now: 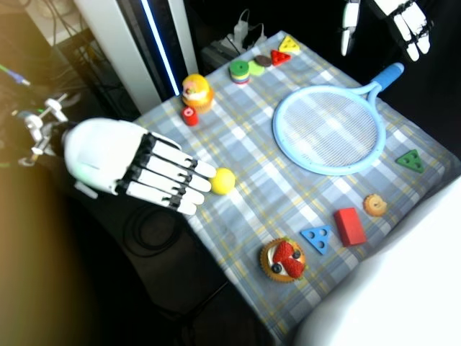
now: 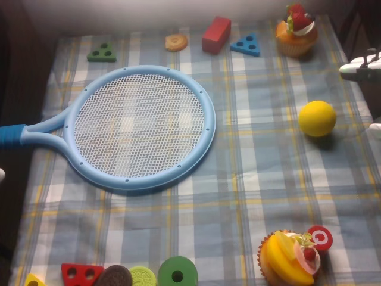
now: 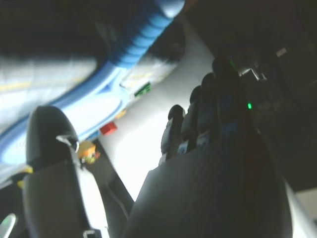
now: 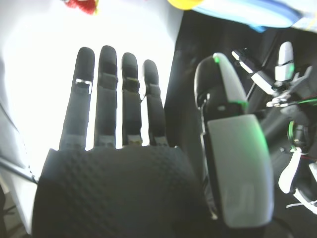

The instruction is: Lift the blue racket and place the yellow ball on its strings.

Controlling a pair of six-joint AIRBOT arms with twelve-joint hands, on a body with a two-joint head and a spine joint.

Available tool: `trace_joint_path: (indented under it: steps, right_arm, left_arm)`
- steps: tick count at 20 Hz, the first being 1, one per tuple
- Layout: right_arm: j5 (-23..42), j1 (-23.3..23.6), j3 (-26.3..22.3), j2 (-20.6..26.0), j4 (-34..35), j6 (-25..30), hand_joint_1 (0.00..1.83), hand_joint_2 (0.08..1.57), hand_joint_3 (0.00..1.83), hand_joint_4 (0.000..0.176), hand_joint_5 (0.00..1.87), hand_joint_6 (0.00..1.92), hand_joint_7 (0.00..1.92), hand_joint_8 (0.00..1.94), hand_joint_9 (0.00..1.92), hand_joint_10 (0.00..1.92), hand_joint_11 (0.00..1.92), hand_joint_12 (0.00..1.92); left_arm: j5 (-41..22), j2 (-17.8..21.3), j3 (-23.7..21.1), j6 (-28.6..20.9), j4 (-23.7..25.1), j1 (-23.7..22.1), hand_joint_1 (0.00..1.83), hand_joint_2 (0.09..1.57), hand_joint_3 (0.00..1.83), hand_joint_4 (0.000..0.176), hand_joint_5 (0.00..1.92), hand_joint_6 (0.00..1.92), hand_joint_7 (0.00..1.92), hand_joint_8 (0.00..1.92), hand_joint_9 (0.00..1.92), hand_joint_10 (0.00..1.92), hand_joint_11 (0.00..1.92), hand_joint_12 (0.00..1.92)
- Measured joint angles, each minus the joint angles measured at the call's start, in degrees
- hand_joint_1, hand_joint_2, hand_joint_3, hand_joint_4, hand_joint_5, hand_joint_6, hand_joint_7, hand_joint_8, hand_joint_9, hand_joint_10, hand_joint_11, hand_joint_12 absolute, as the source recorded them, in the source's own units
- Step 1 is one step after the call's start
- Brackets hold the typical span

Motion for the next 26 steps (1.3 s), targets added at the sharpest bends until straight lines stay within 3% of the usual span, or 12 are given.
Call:
trace_joint_path:
  steps: [2,4,6,10,12,14,17,18,20,23,25,26]
  right_arm:
    - [-0.81,0.81,0.31,-0.37,-0.33,0.00,0.72,1.24,0.00,0.000,0.46,0.00,0.48,0.00,0.52,0.00,0.35,0.46]
    - [-1.01,1.03,0.52,-0.70,-0.79,0.00,0.70,1.24,0.00,0.007,0.47,0.00,0.49,0.00,0.53,0.00,0.37,0.46]
    - [-1.31,1.03,0.55,-0.72,-1.20,0.02,0.71,1.24,0.00,0.000,0.49,0.01,0.50,0.01,0.54,0.01,0.38,0.46]
    - [-1.38,1.03,0.98,-0.85,-1.09,0.04,0.66,1.26,0.01,0.000,0.48,0.00,0.51,0.00,0.54,0.00,0.39,0.46]
    - [-1.66,1.20,1.01,-1.05,-1.49,0.04,0.64,1.28,0.01,0.003,0.48,0.00,0.51,0.00,0.55,0.00,0.40,0.47]
    - [-1.73,1.44,1.14,-1.27,-1.73,0.07,0.65,1.28,0.00,0.000,0.48,0.00,0.52,0.00,0.56,0.00,0.38,0.55]
    - [-2.36,1.44,1.36,-1.62,-1.79,0.04,0.65,1.29,0.00,0.000,0.49,0.00,0.53,0.00,0.57,0.00,0.37,0.60]
    - [-2.56,1.44,1.36,-1.66,-1.88,0.04,0.63,1.30,0.00,0.000,0.48,0.00,0.52,0.00,0.57,0.00,0.33,0.69]
    - [-2.73,1.44,1.36,-1.66,-2.01,0.04,0.62,1.30,0.00,0.001,0.47,0.00,0.53,0.00,0.58,0.00,0.29,0.80]
    - [-2.71,1.44,1.36,-1.79,-2.01,0.04,0.58,1.32,0.00,0.000,0.47,0.00,0.54,0.00,0.59,0.00,0.29,0.81]
    - [-2.84,1.44,1.36,-1.92,-2.08,0.04,0.57,1.33,0.00,0.000,0.47,0.00,0.55,0.00,0.59,0.00,0.30,0.81]
    - [-2.80,1.44,1.36,-1.97,-2.08,0.07,0.57,1.33,0.00,0.000,0.48,0.00,0.56,0.00,0.60,0.00,0.32,0.77]
  left_arm:
    - [2.95,-1.84,2.71,4.96,-2.45,-2.69,0.92,0.94,0.01,0.176,0.00,0.00,0.02,0.00,0.10,0.00,0.00,0.39]
    - [6.86,-4.50,5.42,12.83,-5.09,-6.36,0.84,0.95,0.00,0.176,0.00,0.00,0.04,0.00,0.03,0.00,0.00,0.18]
    - [10.36,-7.02,7.80,17.57,-7.58,-8.11,0.82,0.94,0.00,0.176,0.00,0.00,0.05,0.00,0.00,0.00,0.00,0.03]
    - [15.13,-8.98,11.08,25.44,-12.85,-9.42,0.78,0.96,0.01,0.176,0.00,0.00,0.08,0.01,0.02,0.00,0.02,0.01]
    - [16.28,-9.35,12.85,28.92,-15.41,-10.86,0.93,0.88,0.00,0.176,0.01,0.00,0.16,0.01,0.14,0.01,0.13,0.08]
    - [16.76,-10.62,14.45,34.47,-18.03,-12.02,0.88,0.93,0.01,0.176,0.00,0.00,0.08,0.01,0.08,0.01,0.05,0.06]
    - [19.80,-12.50,15.98,35.10,-19.78,-12.63,1.07,0.82,0.00,0.176,0.21,0.01,0.30,0.00,0.19,0.00,0.08,0.11]
    - [20.70,-12.87,16.41,35.10,-19.96,-12.63,1.03,0.86,0.02,0.176,0.15,0.00,0.24,0.00,0.15,0.00,0.06,0.11]
    - [21.42,-13.03,16.94,35.10,-21.31,-12.63,1.07,0.88,0.00,0.176,0.25,0.01,0.29,0.00,0.22,0.00,0.12,0.20]
    - [20.92,-13.75,18.05,35.19,-22.56,-12.63,1.10,0.87,0.00,0.176,0.34,0.00,0.38,0.00,0.32,0.00,0.11,0.33]
    - [20.87,-14.29,18.08,35.23,-23.19,-12.63,1.07,0.87,0.00,0.176,0.57,0.01,0.57,0.01,0.47,0.02,0.10,0.37]
    - [20.48,-14.67,17.99,35.08,-23.21,-12.63,1.04,0.88,0.00,0.117,0.79,0.01,0.78,0.04,0.65,0.04,0.15,0.46]
